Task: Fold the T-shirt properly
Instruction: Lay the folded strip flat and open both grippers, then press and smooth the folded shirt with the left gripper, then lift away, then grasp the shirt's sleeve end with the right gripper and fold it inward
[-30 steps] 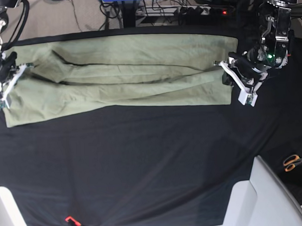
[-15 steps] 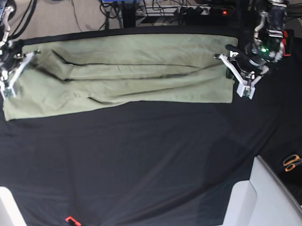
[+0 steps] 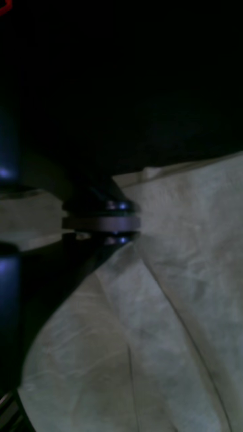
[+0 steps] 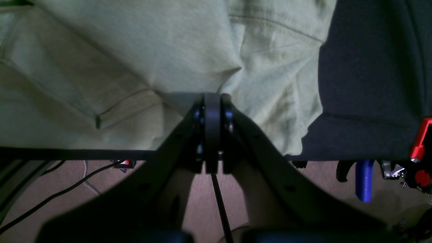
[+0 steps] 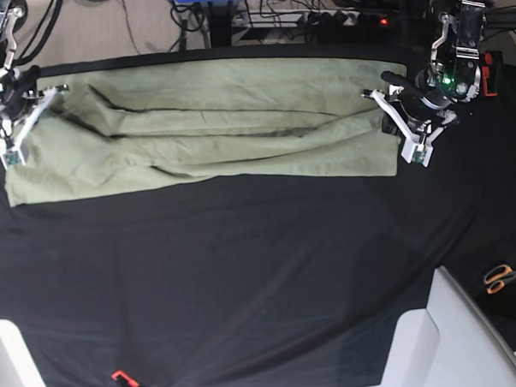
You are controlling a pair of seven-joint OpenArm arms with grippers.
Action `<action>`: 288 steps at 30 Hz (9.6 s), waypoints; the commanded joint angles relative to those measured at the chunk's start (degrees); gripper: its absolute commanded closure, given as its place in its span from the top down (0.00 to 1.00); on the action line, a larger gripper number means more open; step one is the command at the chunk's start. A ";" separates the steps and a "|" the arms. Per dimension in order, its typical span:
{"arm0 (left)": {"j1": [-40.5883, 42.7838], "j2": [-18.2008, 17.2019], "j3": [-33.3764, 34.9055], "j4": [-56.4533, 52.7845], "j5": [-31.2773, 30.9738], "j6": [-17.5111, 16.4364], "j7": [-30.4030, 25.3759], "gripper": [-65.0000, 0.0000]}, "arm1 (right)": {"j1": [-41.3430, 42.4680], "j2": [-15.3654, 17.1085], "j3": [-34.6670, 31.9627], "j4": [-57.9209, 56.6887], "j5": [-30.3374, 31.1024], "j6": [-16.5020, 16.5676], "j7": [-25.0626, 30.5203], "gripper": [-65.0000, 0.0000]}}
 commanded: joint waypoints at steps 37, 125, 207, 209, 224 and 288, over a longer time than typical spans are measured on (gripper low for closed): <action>1.57 -0.56 -0.43 1.20 0.11 0.28 -0.77 0.00 | 24.94 8.16 9.88 -31.47 0.01 8.65 12.78 0.03; 1.31 -1.44 -30.32 -8.55 -9.83 -15.10 -9.65 0.00 | 13.16 5.44 6.63 -27.16 0.01 2.18 33.88 0.01; 4.12 14.65 -2.45 24.41 -21.70 2.39 4.77 0.38 | 13.60 5.44 6.54 -23.74 0.01 2.18 33.79 0.02; 5.71 13.07 -5.36 24.06 -21.70 2.39 4.77 0.22 | 13.42 5.44 6.54 -23.74 0.01 2.18 33.79 0.02; 14.50 10.17 -17.93 22.21 -1.92 2.13 1.51 0.00 | -0.73 -1.24 -9.99 1.05 -0.08 8.65 21.74 0.01; 20.12 9.64 -26.10 8.41 6.08 2.04 -10.00 0.00 | 39.45 -9.51 -53.59 -45.71 20.93 5.88 5.57 0.08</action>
